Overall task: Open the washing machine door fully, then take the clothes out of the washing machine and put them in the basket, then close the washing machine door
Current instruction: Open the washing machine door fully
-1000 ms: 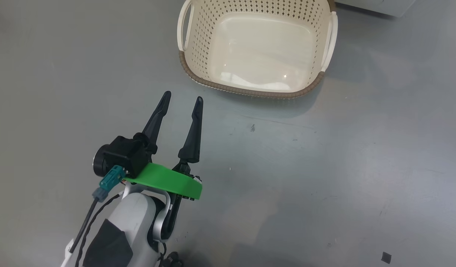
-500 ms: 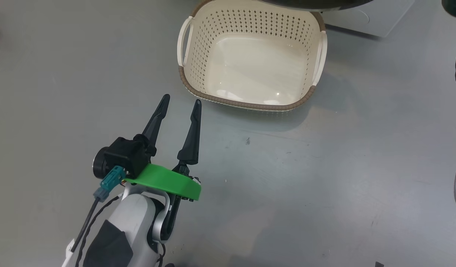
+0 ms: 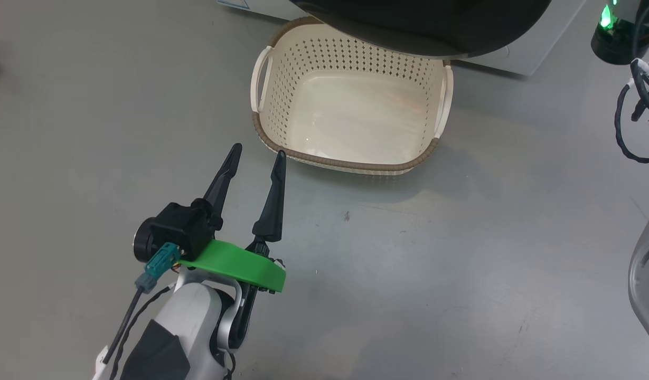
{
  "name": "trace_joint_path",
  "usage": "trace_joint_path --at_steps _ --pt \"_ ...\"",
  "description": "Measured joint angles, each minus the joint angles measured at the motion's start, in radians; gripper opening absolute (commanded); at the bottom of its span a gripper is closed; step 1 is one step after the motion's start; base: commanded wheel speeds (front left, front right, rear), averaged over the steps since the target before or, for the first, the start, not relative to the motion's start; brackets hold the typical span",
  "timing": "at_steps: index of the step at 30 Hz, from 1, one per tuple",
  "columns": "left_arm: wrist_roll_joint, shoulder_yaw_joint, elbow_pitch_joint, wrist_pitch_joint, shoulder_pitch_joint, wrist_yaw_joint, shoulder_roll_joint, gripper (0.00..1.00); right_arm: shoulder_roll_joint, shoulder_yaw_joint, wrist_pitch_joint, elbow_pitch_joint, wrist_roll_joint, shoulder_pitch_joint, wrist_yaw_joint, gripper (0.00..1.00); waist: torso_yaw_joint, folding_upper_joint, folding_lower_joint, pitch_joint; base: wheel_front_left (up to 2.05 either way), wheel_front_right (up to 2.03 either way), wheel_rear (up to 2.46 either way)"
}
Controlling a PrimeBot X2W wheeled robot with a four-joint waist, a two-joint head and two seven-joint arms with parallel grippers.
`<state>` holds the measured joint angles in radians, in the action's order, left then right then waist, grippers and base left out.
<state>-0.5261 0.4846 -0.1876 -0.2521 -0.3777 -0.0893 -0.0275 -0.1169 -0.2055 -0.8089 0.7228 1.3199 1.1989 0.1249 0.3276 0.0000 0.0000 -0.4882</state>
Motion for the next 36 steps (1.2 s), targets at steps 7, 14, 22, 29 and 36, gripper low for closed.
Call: trace_joint_path --at_steps 7,14,22,29,36 --pt "0.000 0.001 0.003 0.000 0.002 -0.002 0.000 1.00 0.008 0.006 -0.006 0.000 0.000 0.000 0.000 0.00 -0.003 0.0000 0.0000 0.006 0.00 0.00 0.00" --pt "0.000 0.000 0.003 0.000 0.006 -0.002 0.000 1.00 0.008 0.006 0.000 -0.007 -0.002 0.000 0.000 0.00 -0.004 0.0000 0.0000 0.010 0.00 0.00 0.00" --pt "0.008 -0.004 -0.001 0.000 0.012 -0.002 0.000 1.00 -0.019 0.016 0.067 -0.028 -0.051 -0.034 -0.075 0.00 -0.006 0.0000 0.0000 0.028 0.00 0.00 0.00" --pt "0.011 -0.018 -0.008 0.000 0.023 -0.002 0.000 1.00 -0.079 0.111 0.159 -0.063 -0.206 -0.091 -0.204 0.00 -0.015 0.0000 0.0000 0.063 0.00 0.00 0.00" --pt "0.021 -0.029 -0.019 0.000 0.047 -0.002 -0.001 1.00 -0.132 0.221 0.287 -0.113 -0.382 -0.178 -0.247 0.00 -0.030 0.0000 0.0000 0.103 0.00 0.00 0.00"
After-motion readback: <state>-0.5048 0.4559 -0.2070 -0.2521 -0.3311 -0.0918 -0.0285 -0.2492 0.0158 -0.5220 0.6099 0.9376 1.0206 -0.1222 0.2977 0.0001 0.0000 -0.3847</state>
